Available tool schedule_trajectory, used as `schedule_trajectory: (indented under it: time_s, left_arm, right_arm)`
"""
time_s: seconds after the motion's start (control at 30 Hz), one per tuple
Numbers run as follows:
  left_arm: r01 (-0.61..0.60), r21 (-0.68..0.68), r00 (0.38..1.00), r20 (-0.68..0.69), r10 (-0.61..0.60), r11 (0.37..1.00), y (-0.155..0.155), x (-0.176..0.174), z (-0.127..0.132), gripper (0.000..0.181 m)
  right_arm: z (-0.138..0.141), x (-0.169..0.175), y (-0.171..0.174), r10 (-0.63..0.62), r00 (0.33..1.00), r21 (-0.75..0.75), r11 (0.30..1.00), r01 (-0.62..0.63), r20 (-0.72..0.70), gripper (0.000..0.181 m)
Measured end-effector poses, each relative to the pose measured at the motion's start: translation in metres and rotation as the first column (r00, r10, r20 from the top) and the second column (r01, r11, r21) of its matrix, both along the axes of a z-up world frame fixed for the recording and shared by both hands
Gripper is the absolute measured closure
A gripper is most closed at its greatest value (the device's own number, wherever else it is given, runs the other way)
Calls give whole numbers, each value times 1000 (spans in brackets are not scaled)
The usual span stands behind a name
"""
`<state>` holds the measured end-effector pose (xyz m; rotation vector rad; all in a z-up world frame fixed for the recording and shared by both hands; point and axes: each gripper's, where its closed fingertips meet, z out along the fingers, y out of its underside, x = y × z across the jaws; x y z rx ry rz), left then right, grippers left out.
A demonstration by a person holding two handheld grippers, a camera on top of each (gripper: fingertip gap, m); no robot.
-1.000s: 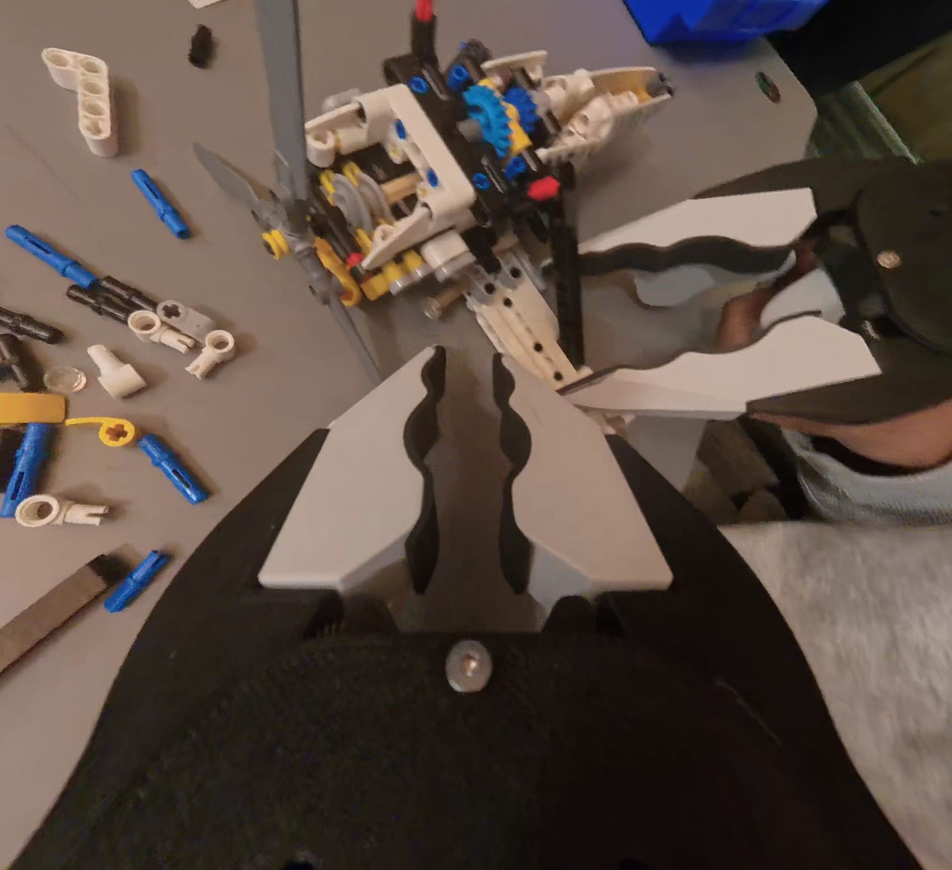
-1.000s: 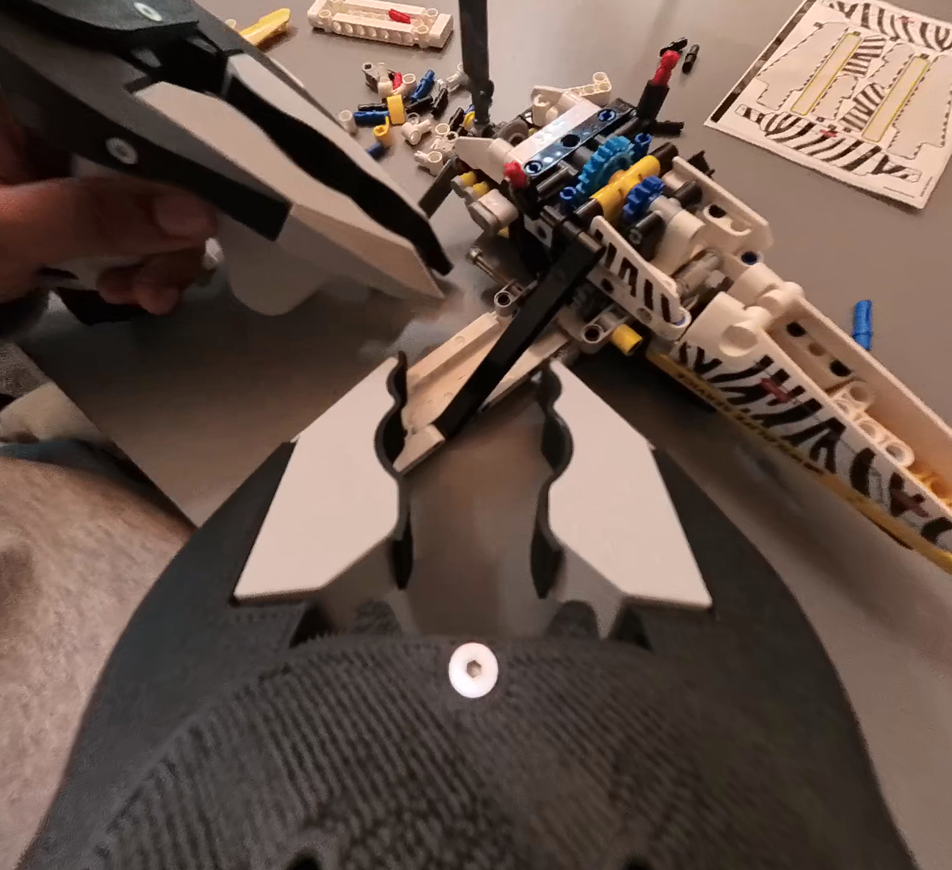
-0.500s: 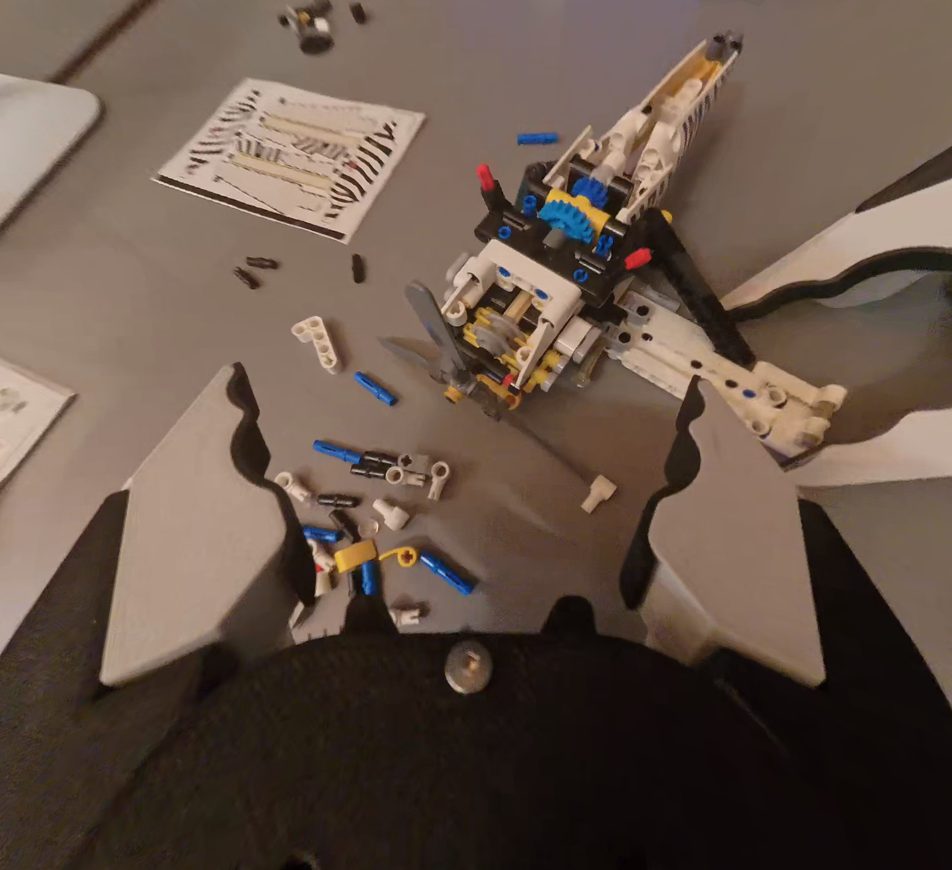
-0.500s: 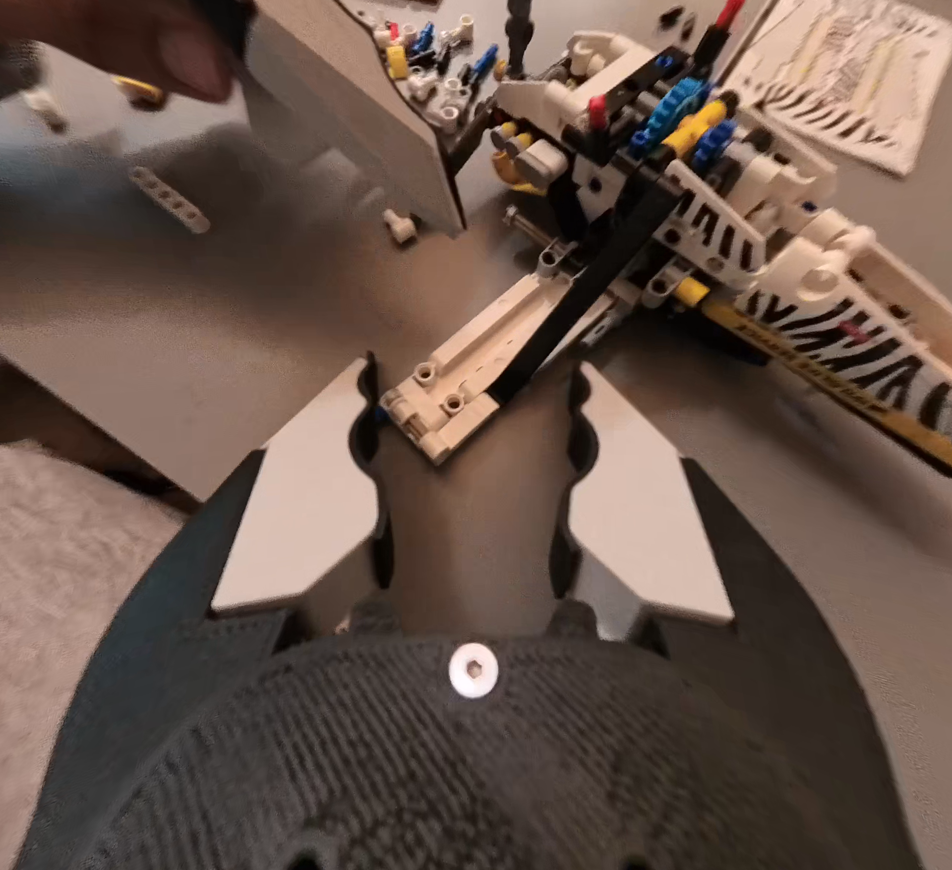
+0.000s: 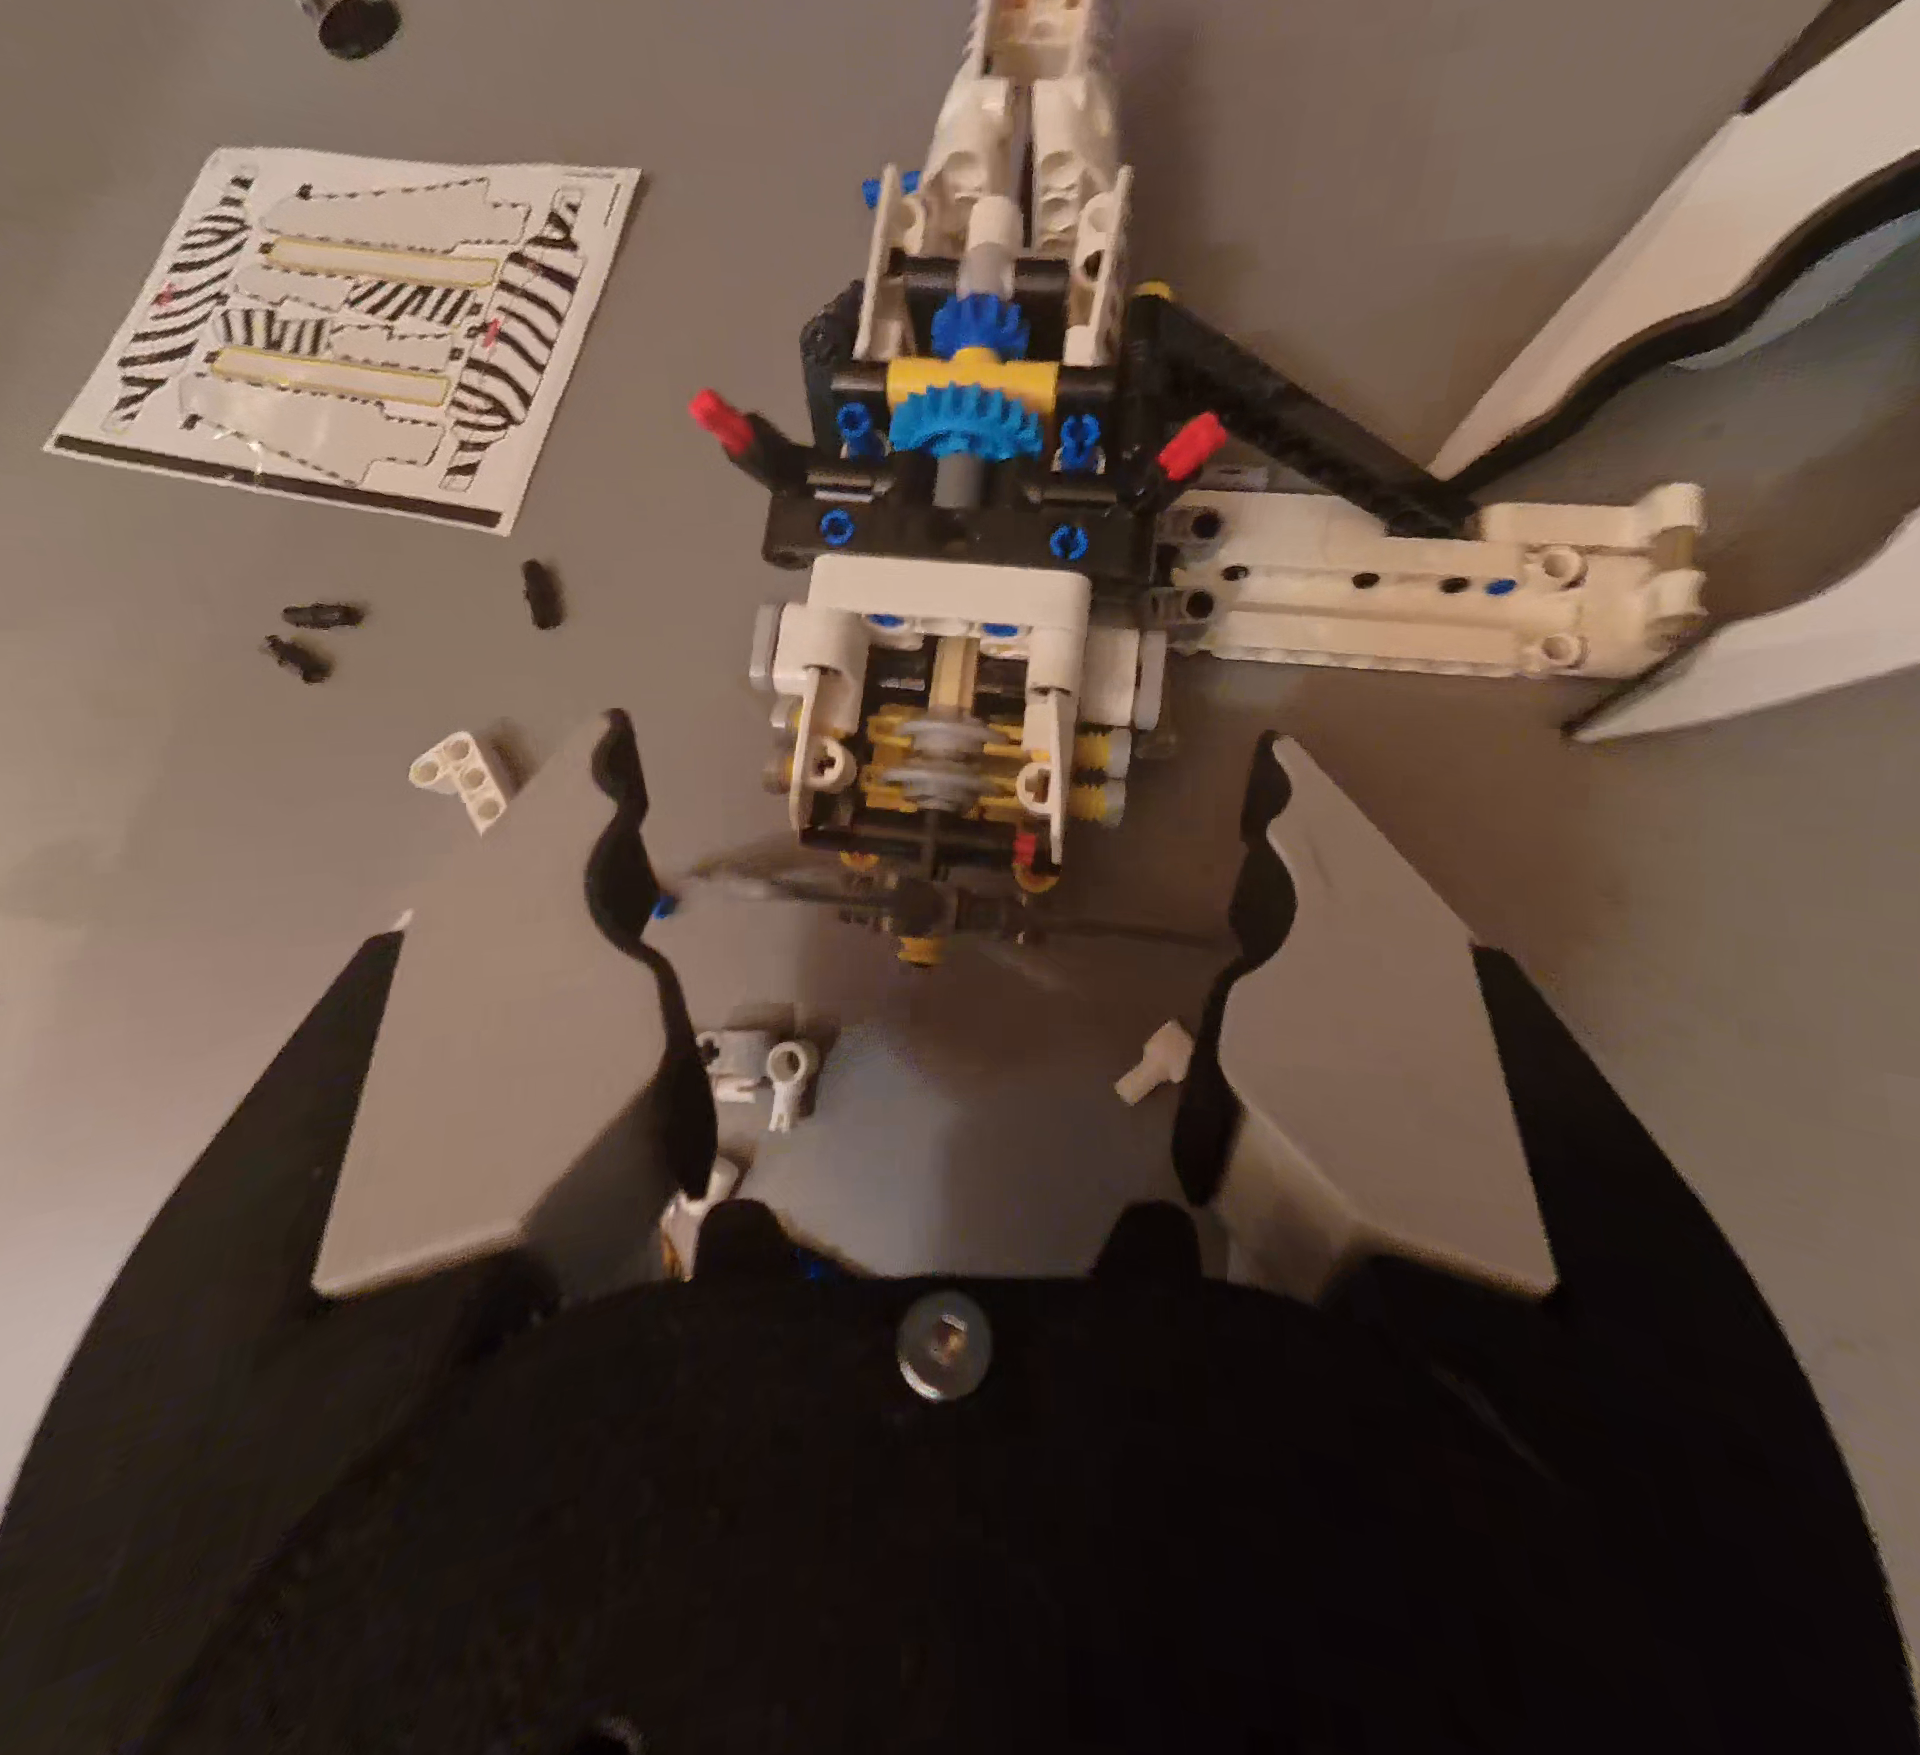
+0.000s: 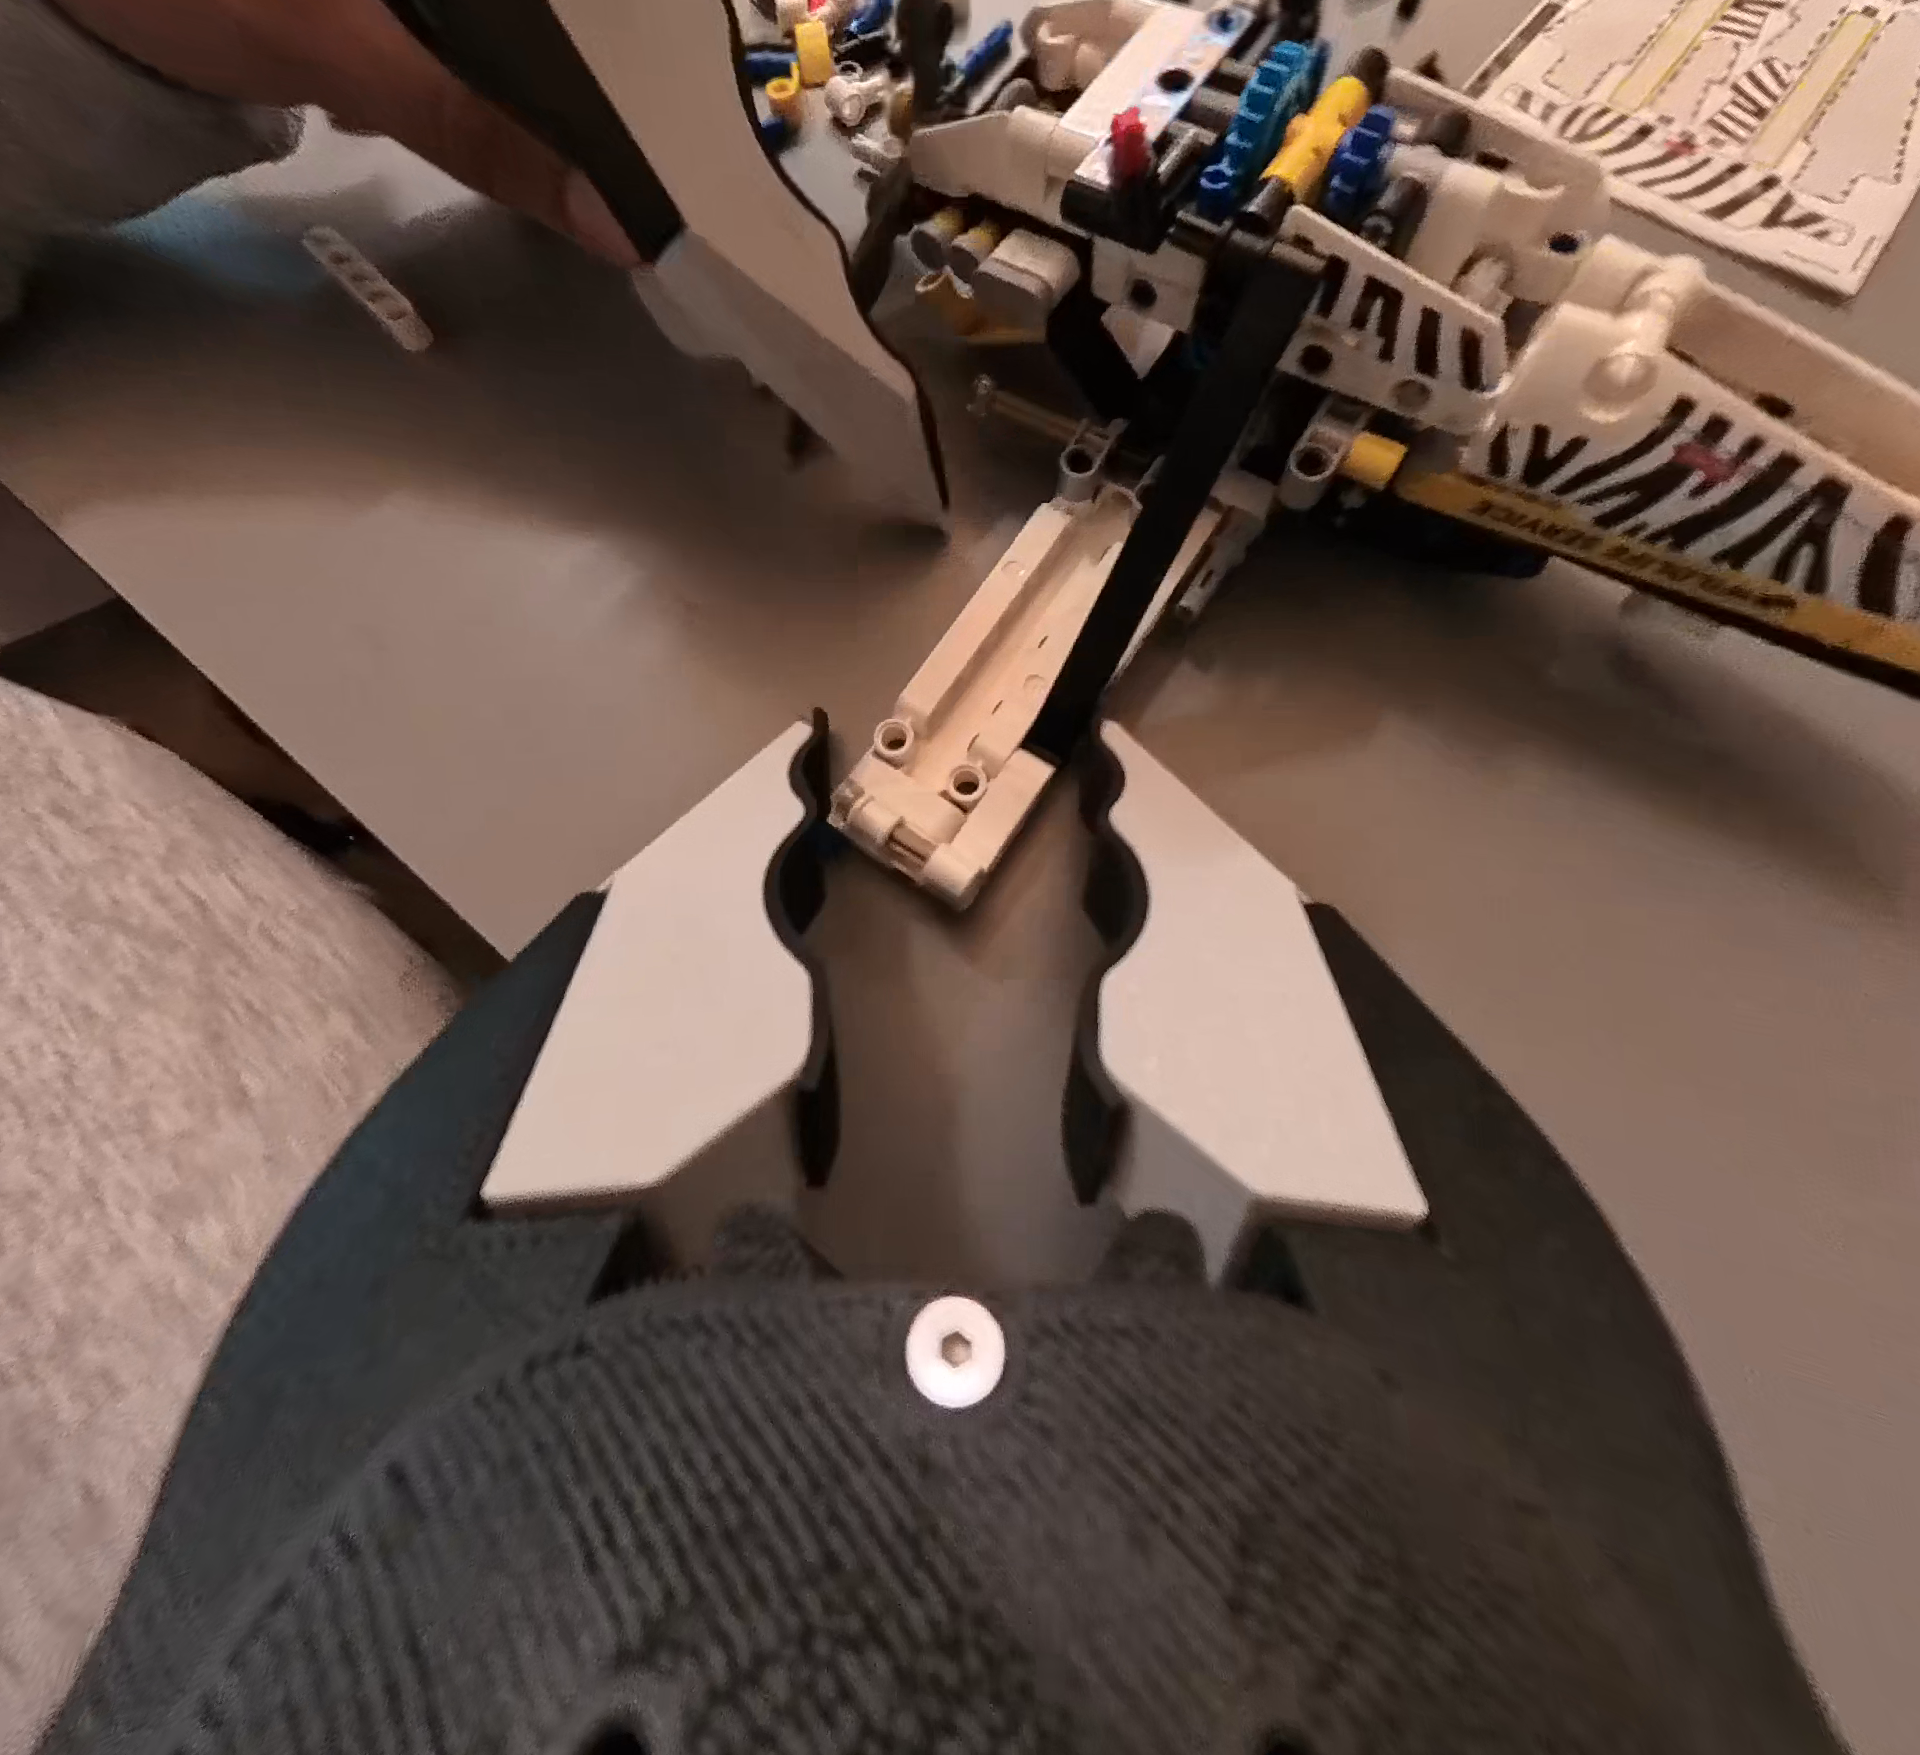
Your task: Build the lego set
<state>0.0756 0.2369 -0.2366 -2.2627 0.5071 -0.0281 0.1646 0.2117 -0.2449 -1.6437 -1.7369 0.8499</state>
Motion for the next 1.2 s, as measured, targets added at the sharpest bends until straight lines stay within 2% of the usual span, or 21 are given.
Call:
schedule_trajectory:
  time_s: [0.17, 0.33, 0.83, 1.2]
  left_arm:
    - [56, -56, 997, 61, -53, 997, -2, 14, -6, 92]
    - [40, -58, 996, 76, -35, 998, 0, 15, -8, 104]
    - [2, -71, 990, 144, 8, 997, 2, 16, -9, 112]
    - [4, -71, 993, 121, 4, 997, 1, 17, -10, 109]
  right_arm:
    - [0, 10, 14, 6, 1000, 2, 1000, -6, -1, 140]
    - [0, 14, 19, 17, 1000, 1, 1000, -17, -2, 143]
    - [1, 13, 24, 3, 1000, 6, 1000, -3, -9, 144]
    - [1, 13, 25, -3, 1000, 9, 1000, 3, -13, 144]
